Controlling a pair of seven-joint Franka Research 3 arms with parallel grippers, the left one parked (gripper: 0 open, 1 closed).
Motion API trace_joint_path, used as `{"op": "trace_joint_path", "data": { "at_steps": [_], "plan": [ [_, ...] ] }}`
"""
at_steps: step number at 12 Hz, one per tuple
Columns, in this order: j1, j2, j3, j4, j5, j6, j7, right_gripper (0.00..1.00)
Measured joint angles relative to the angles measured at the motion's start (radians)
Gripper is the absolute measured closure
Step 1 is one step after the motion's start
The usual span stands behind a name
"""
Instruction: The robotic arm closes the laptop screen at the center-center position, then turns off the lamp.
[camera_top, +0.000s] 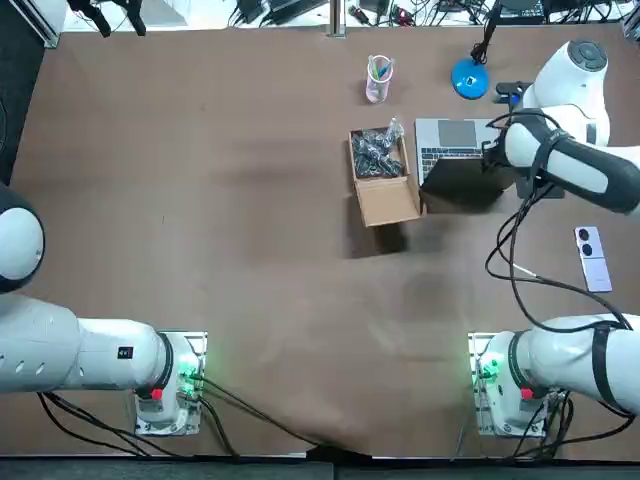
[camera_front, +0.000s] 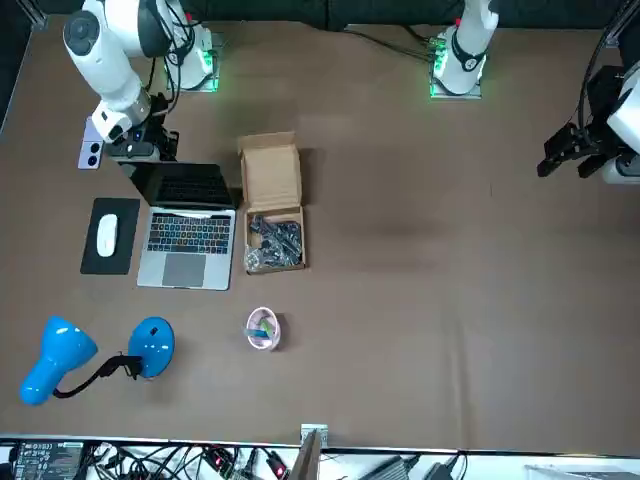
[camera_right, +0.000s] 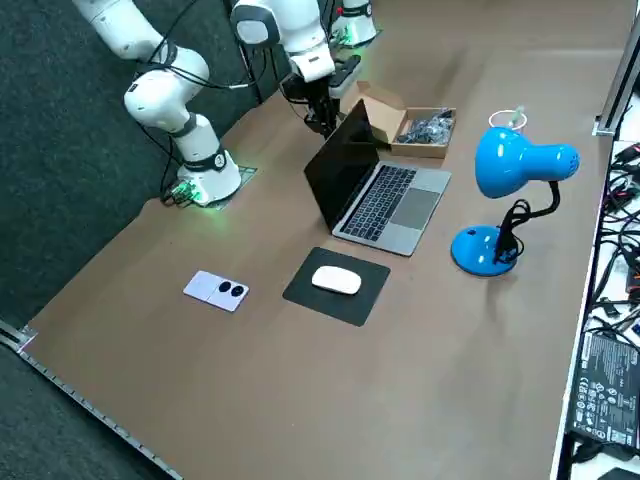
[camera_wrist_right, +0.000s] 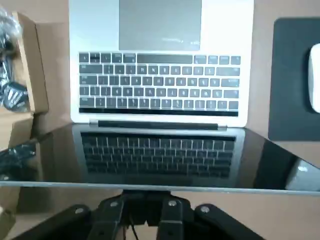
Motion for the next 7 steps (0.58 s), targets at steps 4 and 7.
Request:
{"op": "trace_joint_path", "data": {
  "at_steps": [4, 7],
  "plan": [
    [-0.009, 0.102, -0.006, 0.099, 0.0, 0.016, 0.001, 0.98],
    [-0.023, 0.185, -0.01, 0.181, 0.0, 0.026, 0.001, 0.98]
  ]
}}
